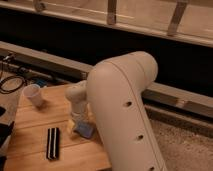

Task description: Place the white sponge in the ceramic cup

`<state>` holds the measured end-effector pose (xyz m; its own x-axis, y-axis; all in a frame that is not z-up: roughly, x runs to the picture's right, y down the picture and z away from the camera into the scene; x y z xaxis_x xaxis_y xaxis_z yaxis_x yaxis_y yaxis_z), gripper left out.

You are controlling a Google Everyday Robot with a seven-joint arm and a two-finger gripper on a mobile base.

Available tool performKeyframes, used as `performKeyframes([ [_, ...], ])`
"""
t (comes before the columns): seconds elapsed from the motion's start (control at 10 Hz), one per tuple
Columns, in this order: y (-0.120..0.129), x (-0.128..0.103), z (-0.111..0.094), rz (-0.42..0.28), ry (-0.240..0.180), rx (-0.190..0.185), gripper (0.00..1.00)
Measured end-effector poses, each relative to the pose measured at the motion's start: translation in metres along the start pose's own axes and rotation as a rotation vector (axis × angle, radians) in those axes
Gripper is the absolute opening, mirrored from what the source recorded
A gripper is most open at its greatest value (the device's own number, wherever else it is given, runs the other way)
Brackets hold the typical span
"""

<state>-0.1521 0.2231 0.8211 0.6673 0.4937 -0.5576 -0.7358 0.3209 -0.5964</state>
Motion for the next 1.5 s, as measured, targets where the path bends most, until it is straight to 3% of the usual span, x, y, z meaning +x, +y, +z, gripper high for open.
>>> performKeyframes([
  [0.2, -0.001, 0.0, 0.0, 0.002, -0.001, 0.001, 0.68],
  [0.8, 0.0, 0.0, -0.004, 0.0, 0.003, 0.003, 0.06],
  [0.9, 0.0, 0.001, -0.005, -0.002, 0.001, 0.004, 0.01],
  [1.2, 0.002, -0.003, -0.034, -0.02, -0.084, 0.025, 0.0],
  [1.5, 0.01, -0.017, -0.108, -0.051, -0.205, 0.08, 0.0],
])
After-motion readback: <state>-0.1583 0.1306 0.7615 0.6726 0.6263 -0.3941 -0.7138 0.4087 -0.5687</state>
